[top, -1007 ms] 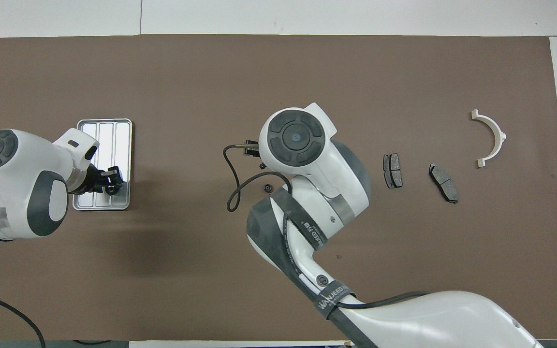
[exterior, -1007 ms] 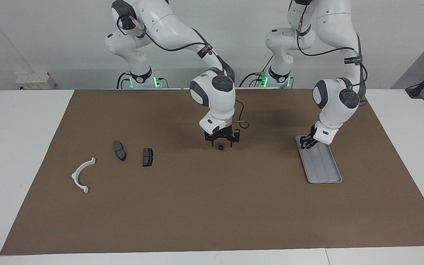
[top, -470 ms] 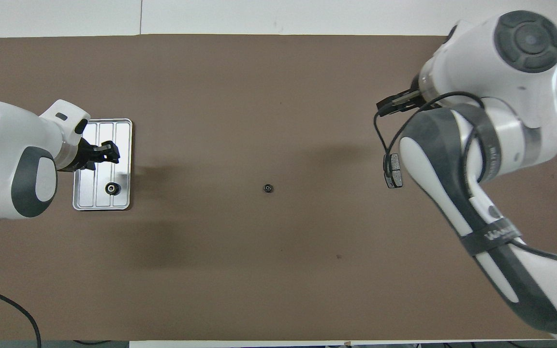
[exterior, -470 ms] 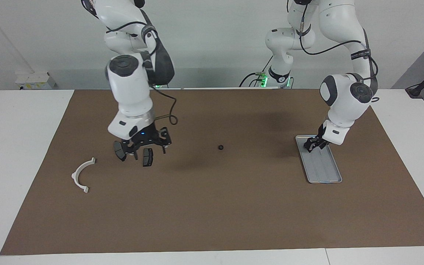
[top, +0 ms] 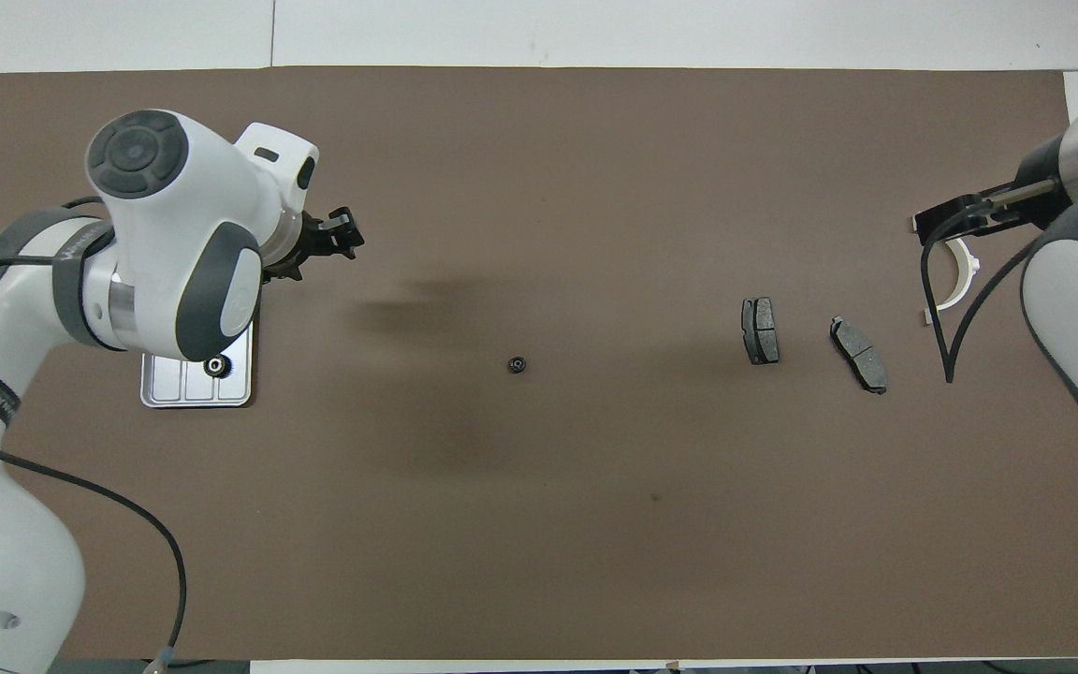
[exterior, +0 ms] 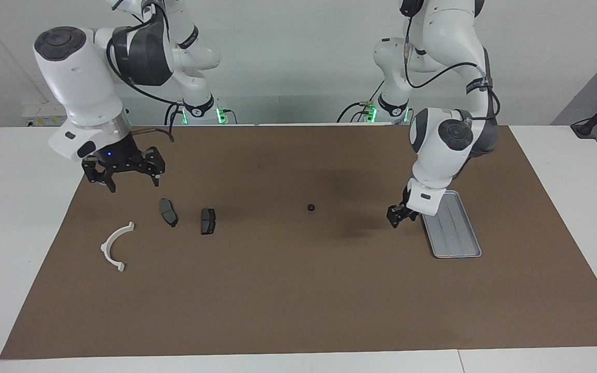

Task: Pick bearing gear from pile to tray
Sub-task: 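Withdraw the right gripper to rest while the left gripper reaches the part, then grasp the second black part with the left gripper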

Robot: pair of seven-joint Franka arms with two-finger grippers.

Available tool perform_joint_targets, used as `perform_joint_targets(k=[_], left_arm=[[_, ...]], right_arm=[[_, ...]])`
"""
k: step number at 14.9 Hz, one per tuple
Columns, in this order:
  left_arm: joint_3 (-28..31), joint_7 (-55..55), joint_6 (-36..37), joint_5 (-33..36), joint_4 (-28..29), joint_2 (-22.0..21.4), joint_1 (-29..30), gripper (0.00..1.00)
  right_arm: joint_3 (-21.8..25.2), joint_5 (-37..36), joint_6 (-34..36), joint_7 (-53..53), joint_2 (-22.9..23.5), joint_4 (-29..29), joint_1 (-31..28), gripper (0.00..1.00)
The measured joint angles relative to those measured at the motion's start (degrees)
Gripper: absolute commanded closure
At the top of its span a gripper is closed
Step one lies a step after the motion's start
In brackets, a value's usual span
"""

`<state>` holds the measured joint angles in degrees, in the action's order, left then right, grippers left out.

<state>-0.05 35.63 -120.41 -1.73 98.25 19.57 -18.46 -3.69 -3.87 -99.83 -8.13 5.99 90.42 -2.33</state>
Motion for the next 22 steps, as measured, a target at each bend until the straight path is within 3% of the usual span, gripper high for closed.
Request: perform_joint_targets(k=[5,8,11,17,22], left_arm=[[0.0,9.7,2.6,-0.1,-11.0,8.7,-8.8,0.13],[0.0,14.1,5.1,-0.1,-13.6,11.0,-12.5,0.09],[0.0,17.6,3.9,-0.1,-11.5,11.0,-15.6,0.07],[0.0,20.2,1.3,-0.1,-1.4,8.6,-19.2,0.06],[-0.1,27.0,-2.3,-0.1,1.8,6.4,-20.0,0.13]], right_arm=[[0.0,0.0,3.5,4.8,-1.8,1.5,-1.7,0.00],[0.0,0.0,5.6,6.2,-2.2,1.5,-1.7,0.00],[-0.1,0.0,6.9,6.4,-3.6,1.5,-1.7,0.00],[0.0,0.9,7.0,6.4,-4.5,1.1,-3.3,0.00],[0.0,1.4,9.4,6.4,-6.0,1.4,-3.6,0.00]])
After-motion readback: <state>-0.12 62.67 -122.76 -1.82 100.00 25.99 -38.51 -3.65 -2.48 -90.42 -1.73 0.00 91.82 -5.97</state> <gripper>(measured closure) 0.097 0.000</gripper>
